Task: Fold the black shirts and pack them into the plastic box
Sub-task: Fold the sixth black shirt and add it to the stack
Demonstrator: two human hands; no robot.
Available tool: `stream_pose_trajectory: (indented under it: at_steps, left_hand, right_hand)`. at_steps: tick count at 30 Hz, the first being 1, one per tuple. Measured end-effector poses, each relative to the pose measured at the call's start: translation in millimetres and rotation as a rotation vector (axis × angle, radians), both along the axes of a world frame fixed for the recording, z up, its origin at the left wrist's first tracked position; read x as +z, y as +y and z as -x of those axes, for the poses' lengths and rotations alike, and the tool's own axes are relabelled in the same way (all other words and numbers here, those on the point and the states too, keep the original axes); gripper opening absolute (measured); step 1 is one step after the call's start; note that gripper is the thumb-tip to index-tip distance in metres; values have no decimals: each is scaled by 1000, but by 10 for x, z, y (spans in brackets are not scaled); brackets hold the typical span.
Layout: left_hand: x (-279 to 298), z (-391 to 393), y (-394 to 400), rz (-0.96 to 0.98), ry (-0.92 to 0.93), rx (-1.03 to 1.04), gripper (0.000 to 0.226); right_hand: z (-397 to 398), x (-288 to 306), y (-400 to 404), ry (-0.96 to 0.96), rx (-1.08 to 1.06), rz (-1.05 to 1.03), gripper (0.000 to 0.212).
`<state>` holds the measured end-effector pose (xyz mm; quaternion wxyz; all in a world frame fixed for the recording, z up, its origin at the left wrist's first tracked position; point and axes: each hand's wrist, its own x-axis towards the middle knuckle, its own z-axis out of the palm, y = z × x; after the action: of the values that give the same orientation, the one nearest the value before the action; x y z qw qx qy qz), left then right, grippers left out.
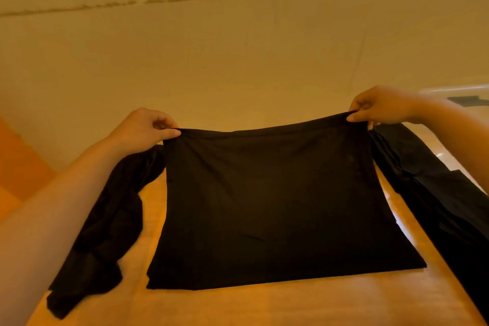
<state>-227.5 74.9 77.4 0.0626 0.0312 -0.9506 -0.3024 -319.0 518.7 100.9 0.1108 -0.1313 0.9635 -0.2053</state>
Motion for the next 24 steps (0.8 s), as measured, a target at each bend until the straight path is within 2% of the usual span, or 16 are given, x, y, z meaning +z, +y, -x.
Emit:
stream_pose_trajectory:
  at_steps: [4, 10, 14, 17, 20, 24]
  left_hand:
    - [-396, 540, -85, 17, 3, 88, 1]
    - [-1057, 894, -93, 187, 72, 198, 10]
    - [-1272, 854, -5, 370, 223, 269, 18]
    - [-1279, 735, 164, 397, 328, 189, 31]
    - [-1255, 568, 450, 382, 217, -39, 54]
    - [-1333, 418, 707, 439, -39, -173, 75]
  right_hand:
    - [569, -381, -163, 33, -65, -96, 16]
    - [946, -1057, -264, 134, -116, -209, 16]
    - [859, -1268, -295, 366, -147, -253, 24]
    - [669, -1310, -407, 536, -37, -188, 31]
    - [382, -1302, -633, 427, 94, -73, 45]
    - [119, -1469, -835, 229, 185, -152, 67]
